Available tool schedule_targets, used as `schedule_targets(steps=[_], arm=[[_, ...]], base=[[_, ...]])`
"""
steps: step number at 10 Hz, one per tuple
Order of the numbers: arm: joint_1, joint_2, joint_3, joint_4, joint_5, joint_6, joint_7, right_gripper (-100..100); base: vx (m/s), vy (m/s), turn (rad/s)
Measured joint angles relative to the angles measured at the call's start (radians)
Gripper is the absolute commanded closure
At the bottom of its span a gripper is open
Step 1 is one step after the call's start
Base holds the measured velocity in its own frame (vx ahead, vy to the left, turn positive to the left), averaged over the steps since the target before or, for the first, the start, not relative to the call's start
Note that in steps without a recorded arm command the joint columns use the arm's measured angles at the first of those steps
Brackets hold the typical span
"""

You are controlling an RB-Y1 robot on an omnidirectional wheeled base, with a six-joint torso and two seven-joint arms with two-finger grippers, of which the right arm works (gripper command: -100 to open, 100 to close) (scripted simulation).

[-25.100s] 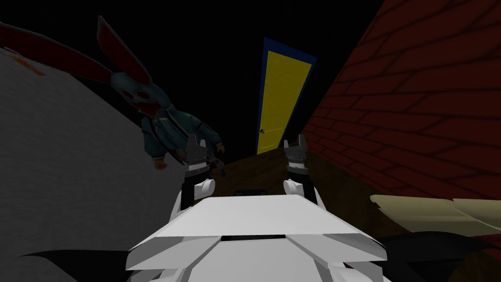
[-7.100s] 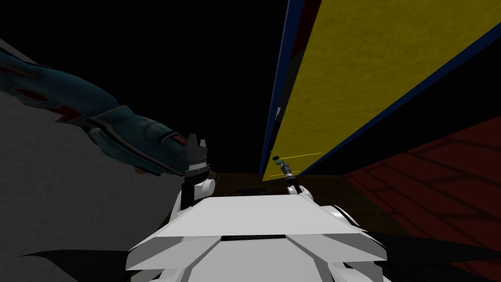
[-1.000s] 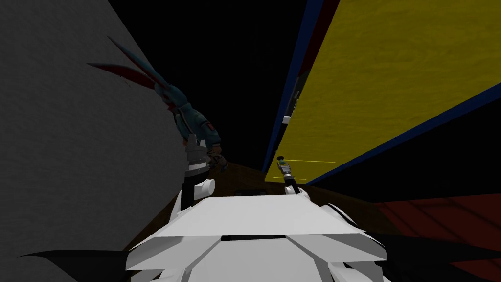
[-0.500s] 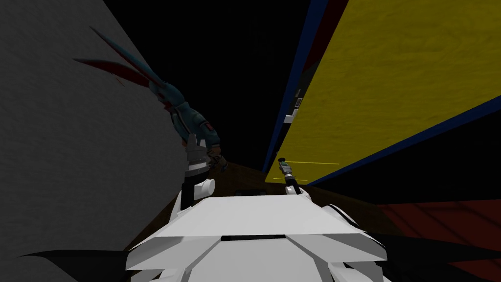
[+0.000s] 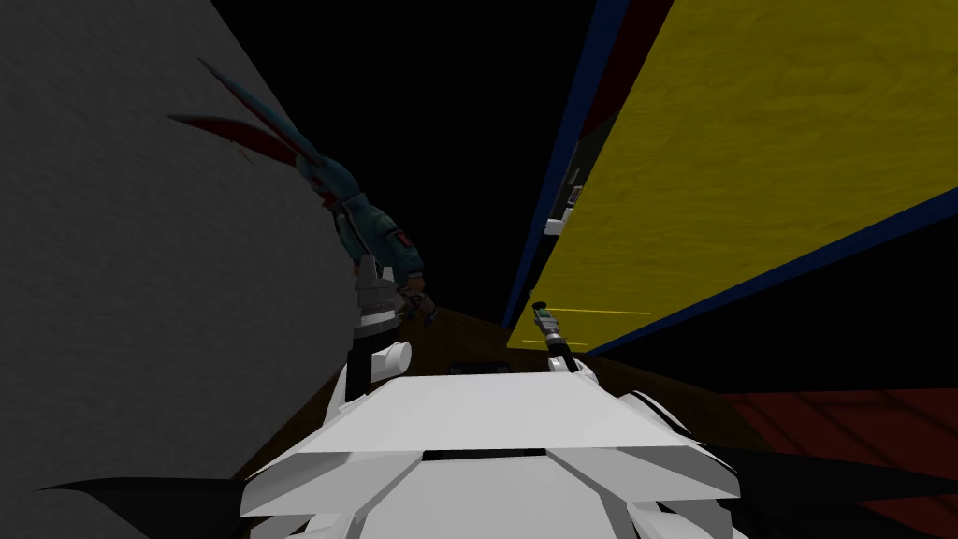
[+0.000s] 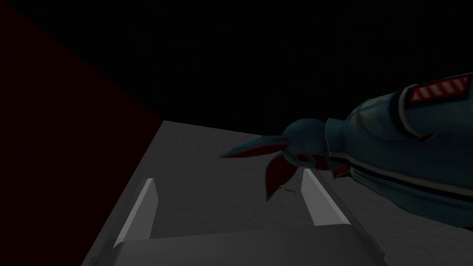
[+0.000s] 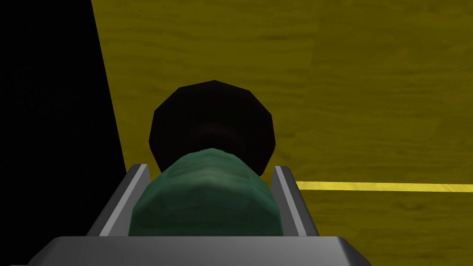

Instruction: Pull the door open

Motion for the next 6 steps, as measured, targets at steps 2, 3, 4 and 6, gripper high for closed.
schedule_targets(steps=[2,3,4,6], arm=[[0.013,-0.018,0.024,-0.008,0.013,-0.016,-0.027,100],[0.027,-0.028,0.038,-0.019,0.020,-0.020,-0.041,100],[0.027,-0.037,0.055,-0.005,0.029,-0.037,-0.062,100],[0.045,-0.062,0.083,-0.015,0.044,-0.059,-0.098,100]], base=[[-0.212,-0.063,0.092],[-0.220,-0.078,0.095],[-0.221,-0.063,0.104],[-0.227,-0.075,0.084]])
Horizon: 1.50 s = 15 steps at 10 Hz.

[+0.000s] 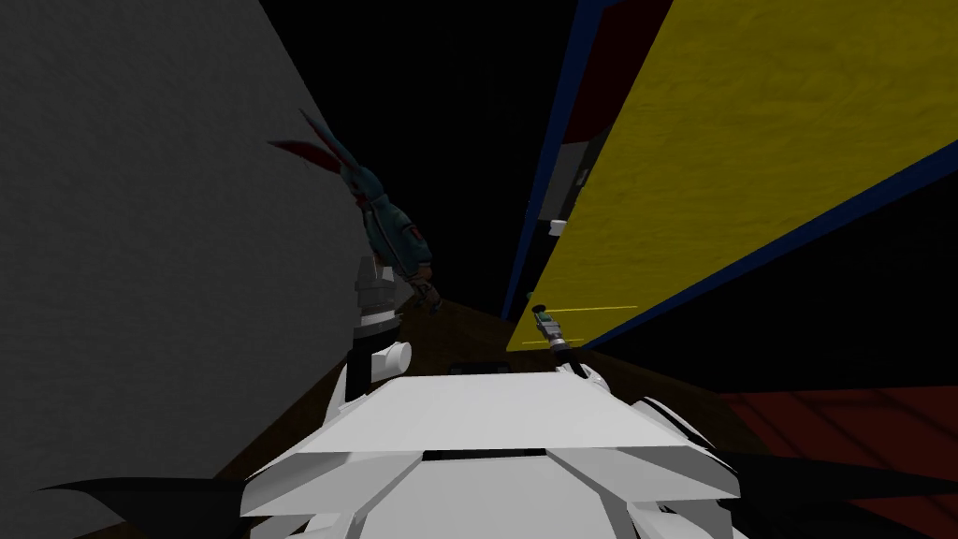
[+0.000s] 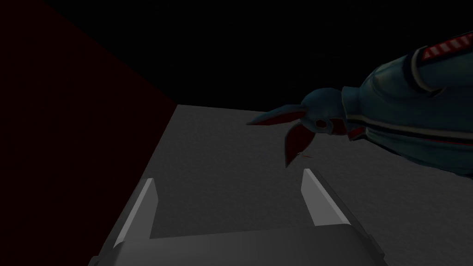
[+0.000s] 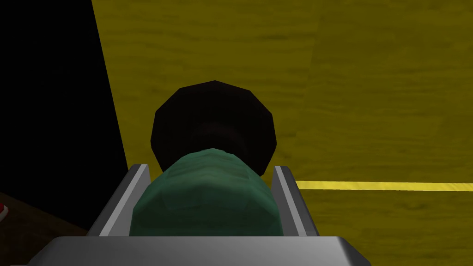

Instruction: Pull the door open

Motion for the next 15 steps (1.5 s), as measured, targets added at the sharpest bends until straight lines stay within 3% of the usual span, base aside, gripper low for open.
schedule_targets(steps=[2,10,11,15], arm=[[0.009,-0.007,0.017,0.001,0.009,-0.010,-0.018,100],[0.055,-0.068,0.079,0.044,0.041,-0.146,-0.098,100],[0.078,-0.084,0.083,0.014,0.042,-0.147,-0.104,100],[0.077,-0.087,0.097,0.037,0.047,-0.171,-0.117,100]], base=[[-0.115,-0.046,0.087],[-0.200,-0.079,0.133],[-0.154,-0.076,0.066],[-0.147,-0.069,0.130]])
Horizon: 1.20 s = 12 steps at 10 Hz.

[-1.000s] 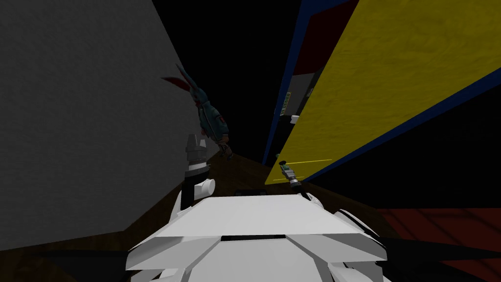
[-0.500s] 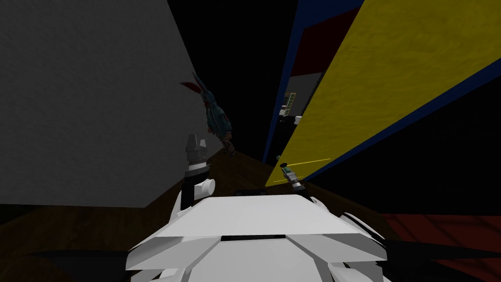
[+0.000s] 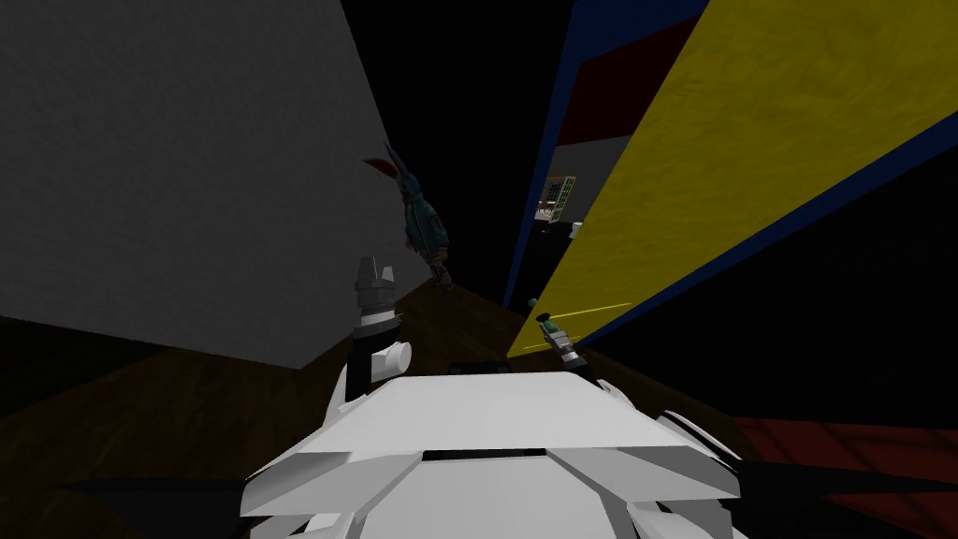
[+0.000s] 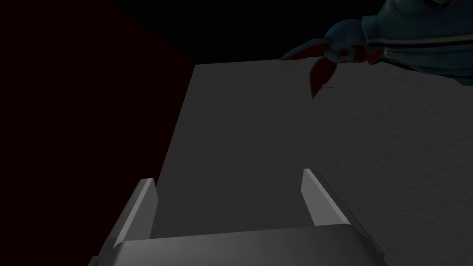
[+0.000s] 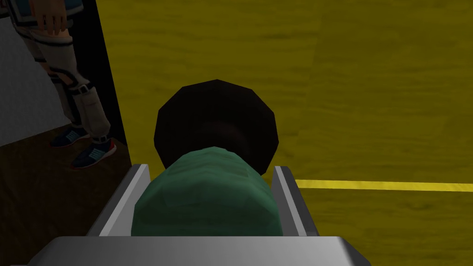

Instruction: Pull the door open

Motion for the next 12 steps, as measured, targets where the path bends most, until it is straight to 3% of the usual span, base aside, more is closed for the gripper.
schedule_targets(steps=[8,12], arm=[[-0.003,-0.012,0.021,0.044,0.003,-0.056,-0.021,100],[0.000,-0.011,0.031,0.053,0.006,-0.068,-0.025,100]], base=[[-0.215,-0.095,0.164],[-0.169,-0.092,0.148]])
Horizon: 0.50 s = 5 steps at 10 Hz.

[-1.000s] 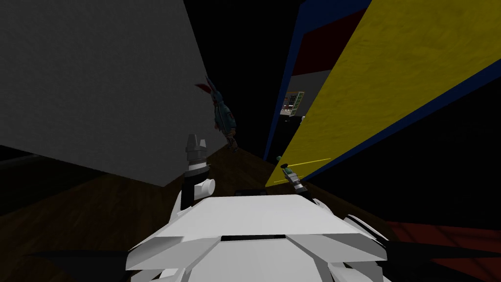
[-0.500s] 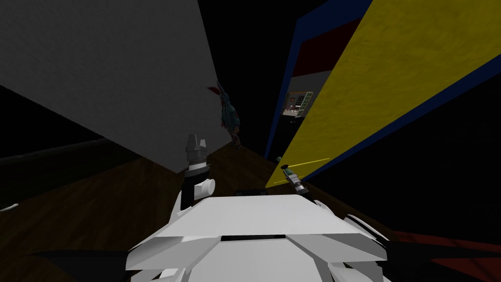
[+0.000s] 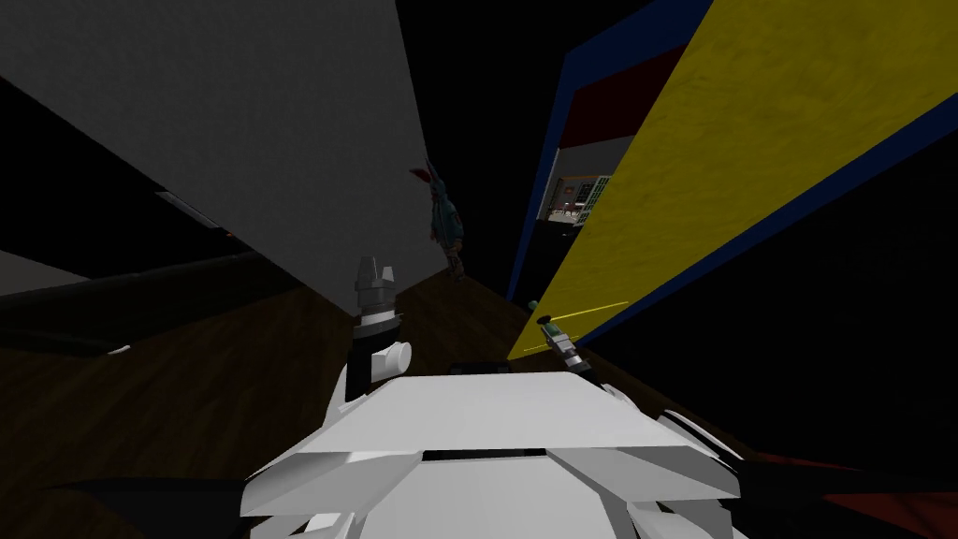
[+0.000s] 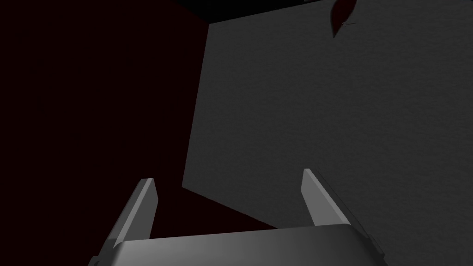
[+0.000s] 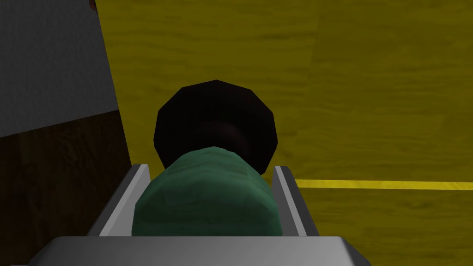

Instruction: Pull the door open

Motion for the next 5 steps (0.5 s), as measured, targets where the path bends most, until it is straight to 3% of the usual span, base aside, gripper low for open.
schedule_targets(steps=[5], arm=[[-0.008,-0.005,0.004,0.021,0.000,-0.021,-0.008,100]], base=[[-0.187,-0.070,0.144]])
